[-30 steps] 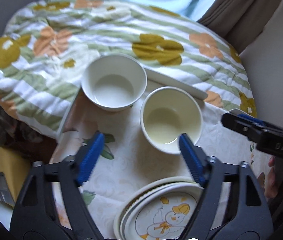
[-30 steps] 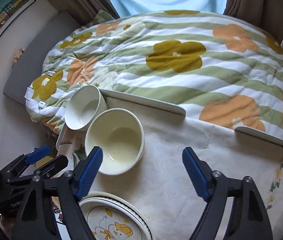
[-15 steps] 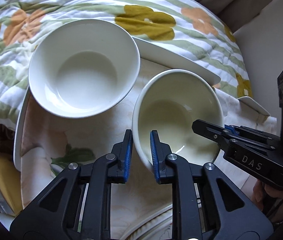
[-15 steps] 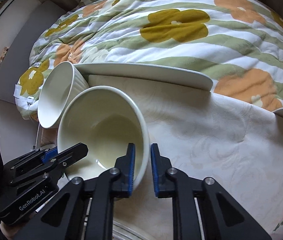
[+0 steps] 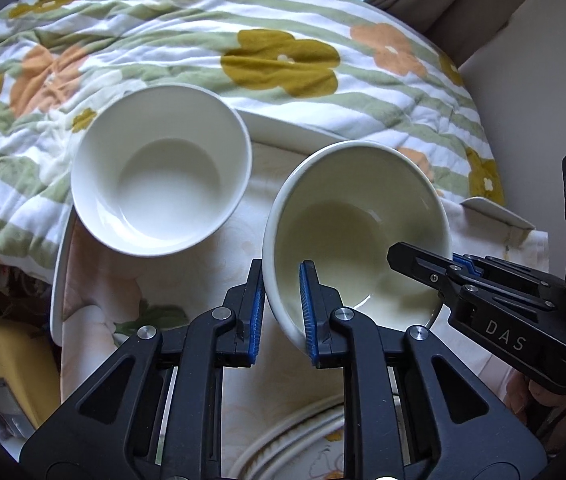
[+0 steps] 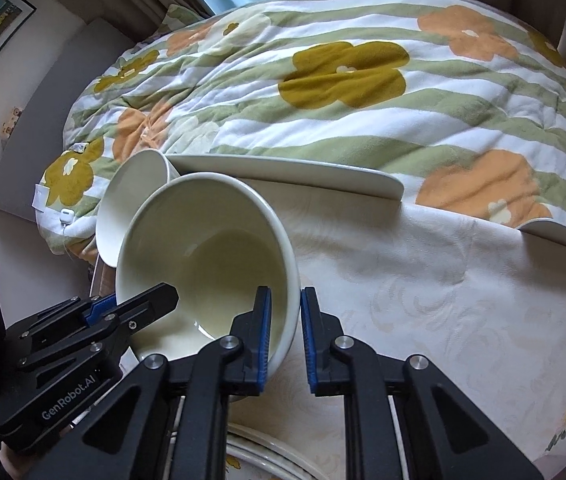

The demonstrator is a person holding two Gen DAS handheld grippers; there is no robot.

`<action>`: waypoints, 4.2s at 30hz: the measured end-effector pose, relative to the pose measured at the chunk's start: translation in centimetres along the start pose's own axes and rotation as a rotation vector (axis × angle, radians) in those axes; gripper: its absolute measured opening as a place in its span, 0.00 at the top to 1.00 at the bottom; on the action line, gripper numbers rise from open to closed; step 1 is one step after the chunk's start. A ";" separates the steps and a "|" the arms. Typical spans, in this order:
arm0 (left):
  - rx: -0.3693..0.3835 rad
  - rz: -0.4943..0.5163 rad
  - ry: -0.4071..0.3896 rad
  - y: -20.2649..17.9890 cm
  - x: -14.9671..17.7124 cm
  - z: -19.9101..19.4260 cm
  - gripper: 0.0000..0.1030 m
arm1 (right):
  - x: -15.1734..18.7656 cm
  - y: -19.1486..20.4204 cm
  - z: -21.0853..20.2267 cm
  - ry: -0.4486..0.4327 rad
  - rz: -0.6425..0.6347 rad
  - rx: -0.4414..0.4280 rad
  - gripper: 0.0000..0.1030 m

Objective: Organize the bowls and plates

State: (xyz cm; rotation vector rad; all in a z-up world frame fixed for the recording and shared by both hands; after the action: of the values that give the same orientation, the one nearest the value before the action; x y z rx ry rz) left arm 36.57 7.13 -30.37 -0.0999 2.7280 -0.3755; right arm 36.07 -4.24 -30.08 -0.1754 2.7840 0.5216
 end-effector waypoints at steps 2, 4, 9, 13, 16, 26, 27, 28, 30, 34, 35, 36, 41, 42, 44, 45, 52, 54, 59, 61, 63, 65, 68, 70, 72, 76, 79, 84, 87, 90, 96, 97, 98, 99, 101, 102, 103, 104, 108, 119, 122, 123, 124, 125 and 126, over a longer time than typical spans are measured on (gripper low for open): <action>0.000 0.007 -0.021 -1.0 0.0 -1.1 0.86 | 0.0 -0.1 -1.5 -0.022 -0.004 -0.003 0.87; 0.000 0.017 -0.041 -2.3 0.1 -2.4 0.86 | 0.1 -0.3 -2.9 -0.040 -0.010 -0.002 0.87; 0.007 0.031 -0.091 -6.6 0.9 -6.0 0.85 | 0.9 -1.9 -7.5 -0.086 -0.003 -0.021 0.87; 0.004 0.051 -0.130 -10.4 2.2 -8.1 0.85 | 2.2 -3.5 -11.4 -0.128 -0.009 -0.026 0.87; 0.007 0.059 -0.153 -13.7 3.6 -9.5 0.85 | 3.4 -5.0 -14.2 -0.158 -0.013 -0.029 0.87; 0.037 0.091 -0.170 -24.3 9.8 -10.6 0.85 | 9.4 -12.7 -21.4 -0.203 -0.008 -0.007 0.87; 0.042 0.096 -0.164 -25.3 10.6 -10.4 0.85 | 10.1 -13.4 -21.7 -0.202 -0.005 -0.002 0.87; 0.046 0.101 -0.158 -26.1 11.2 -10.2 0.85 | 10.7 -14.2 -22.0 -0.198 -0.002 0.004 0.87; 0.059 0.113 -0.135 -27.8 12.8 -9.6 0.86 | 12.3 -16.2 -22.4 -0.185 0.014 0.016 0.87; 0.069 0.151 -0.069 -30.4 15.7 -7.8 0.85 | 15.2 -19.2 -22.8 -0.154 0.060 0.030 0.87; 0.070 0.161 -0.051 -30.8 16.4 -7.2 0.85 | 15.8 -19.8 -22.8 -0.147 0.067 0.035 0.87; 0.067 0.174 -0.030 -31.3 17.1 -6.5 0.85 | 16.5 -20.3 -22.7 -0.139 0.075 0.040 0.87; 0.040 0.218 0.059 -32.3 19.8 -3.5 0.85 | 19.3 -22.5 -20.7 -0.085 0.122 0.057 0.87; 0.035 0.222 0.074 -32.3 20.2 -3.0 0.85 | 19.8 -22.9 -20.2 -0.070 0.136 0.055 0.87; 0.024 0.229 0.100 -32.3 21.0 -2.0 0.85 | 20.7 -23.5 -19.1 -0.042 0.151 0.055 0.87; 0.016 0.236 0.114 -32.3 21.4 -1.5 0.85 | 21.1 -23.8 -18.7 -0.031 0.157 0.055 0.87; -0.017 0.273 0.154 -32.1 22.2 0.3 0.85 | 22.8 -24.8 -16.8 0.010 0.180 0.060 0.87; -0.033 0.296 0.154 -32.2 22.2 0.8 0.85 | 22.9 -25.1 -16.6 0.017 0.186 0.064 0.87; -0.069 0.339 0.168 -32.2 22.5 1.7 0.85 | 22.8 -25.2 -16.1 0.027 0.187 0.081 0.87; -0.078 0.347 0.177 -32.0 22.6 2.0 0.85 | 22.9 -25.2 -16.0 0.031 0.196 0.086 0.87; -0.095 0.372 0.175 -32.1 22.6 2.2 0.85 | 22.9 -25.3 -15.8 0.032 0.208 0.098 0.87; -0.106 0.399 0.165 -32.3 22.6 2.3 0.85 | 23.0 -25.4 -15.6 0.032 0.202 0.114 0.87; -0.123 0.428 0.153 -32.6 22.5 2.4 0.85 | 23.0 -25.5 -15.5 0.034 0.205 0.121 0.87; -0.126 0.439 0.152 -32.6 22.5 2.4 0.85 | 22.9 -25.6 -15.5 0.036 0.206 0.123 0.87; -0.127 0.442 0.154 -32.6 22.5 2.4 0.85 | 22.9 -25.6 -15.5 0.038 0.209 0.124 0.87; -0.121 0.459 0.133 -32.8 22.1 1.7 0.85 | 22.9 -25.6 -15.6 0.053 0.221 0.138 0.87; -0.129 0.477 0.113 -33.0 21.8 0.7 0.85 | 22.8 -25.4 -16.5 0.043 0.218 0.150 0.87; -0.086 0.437 0.064 -32.7 20.4 -1.4 0.85 | 22.0 -25.3 -18.9 -0.014 0.216 0.153 0.87; -0.041 0.396 0.013 -32.3 19.3 -3.2 0.85 | 21.0 -25.0 -20.5 -0.077 0.211 0.121 0.87; -0.038 0.335 -0.048 -30.6 18.1 -5.3 0.85 | 19.6 -23.9 -21.8 -0.137 0.168 0.081 0.87; -0.002 0.133 -0.112 -25.0 16.7 -8.9 0.69 | 16.5 -19.9 -22.7 -0.189 0.050 0.014 0.71; 0.003 0.097 -0.122 -23.8 16.6 -9.4 0.59 | 16.2 -19.1 -22.6 -0.193 0.036 -0.001 0.57; 0.001 0.061 -0.138 -22.7 16.5 -10.0 0.32 | 15.6 -18.0 -22.4 -0.195 0.016 -0.021 0.47; -0.009 0.021 -0.162 -21.1 16.2 -10.7 0.14 | 15.2 -17.2 -22.2 -0.194 0.001 -0.037 0.45; -0.039 -0.048 -0.210 -18.1 15.8 -12.2 0.11 | 14.2 -15.0 -21.6 -0.191 -0.036 -0.072 0.41; -0.046 -0.080 -0.226 -16.6 15.4 -12.9 0.11 | 13.6 -13.9 -21.2 -0.188 -0.057 -0.086 0.35; -0.056 -0.107 -0.236 -15.2 15.1 -13.4 0.11 | 13.0 -12.7 -20.9 -0.189 -0.079 -0.101 0.23; -0.072 -0.132 -0.250 -13.7 14.7 -14.1 0.11 | 12.2 -11.4 -20.7 -0.196 -0.101 -0.113 0.11; -0.149 -0.218 -0.312 -7.6 11.8 -16.4 0.11 | 8.3 -6.6 -19.8 -0.238 -0.194 -0.138 0.04; -0.125 -0.430 -0.277 5.2 3.1 -12.9 0.09 | -1.7 4.7 -11.1 -0.156 -0.271 -0.235 0.04; -0.122 -0.478 -0.276 8.0 2.0 -10.2 0.09 | -3.6 6.2 -7.1 -0.099 -0.251 -0.219 0.04; -0.125 -0.481 -0.272 8.6 1.7 -9.4 0.09 | -4.2 6.4 -5.7 -0.091 -0.256 -0.192 0.04; -0.124 -0.483 -0.263 9.2 1.4 -8.4 0.09 | -4.9 6.8 -3.9 -0.081 -0.271 -0.161 0.04; -0.112 -0.484 -0.257 9.6 1.1 -7.4 0.09 | -5.3 6.9 -2.5 -0.069 -0.278 -0.144 0.04; -0.093 -0.488 -0.251 10.1 0.6 -6.1 0.09 | -5.7 6.9 -1.1 -0.050 -0.275 -0.139 0.04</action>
State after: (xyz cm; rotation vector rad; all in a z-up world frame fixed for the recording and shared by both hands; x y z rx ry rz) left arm 33.48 18.24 -27.87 -0.7908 2.4456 -0.3385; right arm 39.98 2.12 -25.04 -0.5577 2.6167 0.6375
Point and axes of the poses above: each gripper's, at about its wrist camera, not at the fingertips, and z roughly the way its jaws point, y to its left, x to its underside, the point moved 8 cm from there along z, roughly the way its jaws point, and after that the axes turned 4 degrees about -y, right-handed, at the moved point
